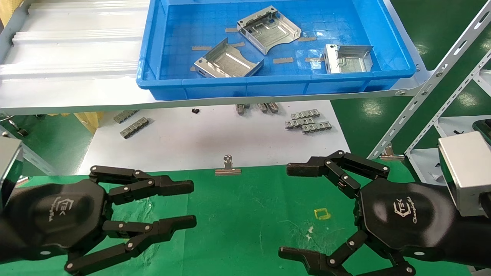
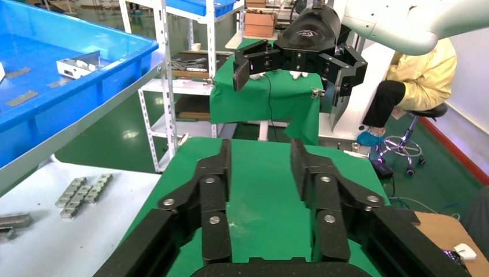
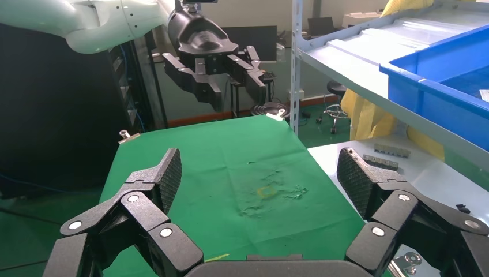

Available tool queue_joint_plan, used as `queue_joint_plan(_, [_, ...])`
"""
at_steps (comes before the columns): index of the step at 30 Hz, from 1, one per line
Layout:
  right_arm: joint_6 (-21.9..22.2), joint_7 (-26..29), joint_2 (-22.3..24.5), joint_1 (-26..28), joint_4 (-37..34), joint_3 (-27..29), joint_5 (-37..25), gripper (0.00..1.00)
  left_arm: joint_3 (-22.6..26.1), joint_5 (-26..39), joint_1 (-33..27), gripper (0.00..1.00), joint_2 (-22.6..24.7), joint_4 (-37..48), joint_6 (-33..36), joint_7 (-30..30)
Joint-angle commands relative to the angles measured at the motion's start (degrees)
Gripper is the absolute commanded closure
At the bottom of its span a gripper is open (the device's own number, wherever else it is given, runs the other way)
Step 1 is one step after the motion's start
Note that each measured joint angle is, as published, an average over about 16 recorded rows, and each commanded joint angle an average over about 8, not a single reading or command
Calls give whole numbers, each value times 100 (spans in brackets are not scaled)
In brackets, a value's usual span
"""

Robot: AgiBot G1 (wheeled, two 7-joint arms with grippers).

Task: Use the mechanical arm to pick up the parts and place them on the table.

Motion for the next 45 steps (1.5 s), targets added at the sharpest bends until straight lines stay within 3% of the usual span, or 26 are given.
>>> queue_joint_plan(1, [0, 0, 0, 0, 0, 0, 0, 0, 0, 0, 0, 100, 0, 0, 0, 0])
queue_joint_plan(10, [14, -7, -7, 21, 6, 9, -3, 0, 0, 0, 0, 100, 0, 0, 0, 0])
queue_joint_plan(14, [264, -1, -140, 286, -4, 17, -130, 0, 0, 0, -1, 100, 0, 1, 0, 1])
queue_joint_plan(18, [1010, 171, -527, 923, -41, -80, -610, 0, 1, 0, -1, 100, 0, 2, 1, 1])
queue_joint_plan(24, [2574, 821, -1503, 2165, -426, -693, -2112, 0, 2, -1, -2, 100, 0, 2, 1, 1])
queue_joint_plan(32, [3907, 1685, -3066, 3705, -2330, -1835, -4314, 0, 3, -1, -2, 100, 0, 2, 1, 2])
queue_joint_plan(34, [4109, 1770, -3417, 4008, -2909, -2045, -4711, 14, 3, -1, -2, 100, 0, 3, 1, 2])
queue_joint_plan(40, [4441, 1757, -4160, 4659, -4357, -2512, -5393, 89, 3, -2, -2, 100, 0, 3, 1, 2])
queue_joint_plan(41, [4459, 1755, -4222, 4727, -4509, -2588, -5437, 98, 4, -2, -2, 100, 0, 3, 1, 2])
queue_joint_plan(45, [4511, 1857, -4317, 4884, -4791, -2910, -5458, 100, 4, -2, -2, 100, -1, 3, 0, 3])
